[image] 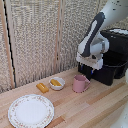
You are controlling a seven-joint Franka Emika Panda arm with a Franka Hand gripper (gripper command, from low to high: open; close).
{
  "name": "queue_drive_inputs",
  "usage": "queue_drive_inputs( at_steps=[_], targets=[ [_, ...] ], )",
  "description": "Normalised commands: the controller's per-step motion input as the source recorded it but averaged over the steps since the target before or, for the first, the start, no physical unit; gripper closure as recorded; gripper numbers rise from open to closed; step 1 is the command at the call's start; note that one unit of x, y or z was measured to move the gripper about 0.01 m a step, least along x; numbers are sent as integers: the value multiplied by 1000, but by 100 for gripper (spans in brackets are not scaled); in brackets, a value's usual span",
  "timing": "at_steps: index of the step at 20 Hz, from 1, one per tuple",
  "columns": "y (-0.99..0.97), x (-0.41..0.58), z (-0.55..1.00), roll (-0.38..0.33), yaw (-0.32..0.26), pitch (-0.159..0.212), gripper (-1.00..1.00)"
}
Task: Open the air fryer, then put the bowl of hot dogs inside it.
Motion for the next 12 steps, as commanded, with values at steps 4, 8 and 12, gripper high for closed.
queue_drive_inputs(
  at_steps=[4,8,12],
  targets=[
    [227,160,774,-49,0,7,-100],
    [251,196,792,-67,17,2,-100],
    [309,309,553,5,173,65,-100]
  ],
)
